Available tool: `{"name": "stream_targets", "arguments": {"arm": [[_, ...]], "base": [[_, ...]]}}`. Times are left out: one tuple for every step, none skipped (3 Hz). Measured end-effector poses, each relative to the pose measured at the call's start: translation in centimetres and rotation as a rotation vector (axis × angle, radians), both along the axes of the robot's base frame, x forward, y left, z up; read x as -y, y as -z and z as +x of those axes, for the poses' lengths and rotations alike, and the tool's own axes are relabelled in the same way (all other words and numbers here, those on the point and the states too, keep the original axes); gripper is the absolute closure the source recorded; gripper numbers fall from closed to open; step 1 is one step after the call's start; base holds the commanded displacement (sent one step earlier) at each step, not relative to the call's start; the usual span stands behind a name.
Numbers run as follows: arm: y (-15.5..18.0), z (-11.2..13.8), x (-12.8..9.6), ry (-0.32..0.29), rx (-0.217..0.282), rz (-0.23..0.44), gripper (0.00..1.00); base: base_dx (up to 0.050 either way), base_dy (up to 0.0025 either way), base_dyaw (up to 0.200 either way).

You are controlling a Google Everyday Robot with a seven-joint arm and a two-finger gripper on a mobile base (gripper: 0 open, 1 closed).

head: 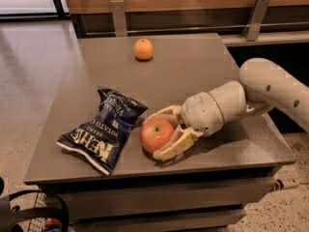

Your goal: Move apple near blue chip bag

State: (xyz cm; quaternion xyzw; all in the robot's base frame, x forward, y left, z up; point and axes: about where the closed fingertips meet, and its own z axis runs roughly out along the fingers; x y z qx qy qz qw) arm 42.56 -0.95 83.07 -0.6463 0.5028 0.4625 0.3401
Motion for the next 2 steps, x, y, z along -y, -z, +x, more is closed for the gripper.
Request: {"name": "stream_targets", "arguments": {"arm": [[-0.02, 0.0, -0.01, 0.0, 0.0, 0.0, 0.21], [-0.02, 0.0, -0.01, 0.0, 0.0, 0.0, 0.01]], "base": [[0.0, 0.0, 0.0], [0.0, 0.0, 0.0]]}}
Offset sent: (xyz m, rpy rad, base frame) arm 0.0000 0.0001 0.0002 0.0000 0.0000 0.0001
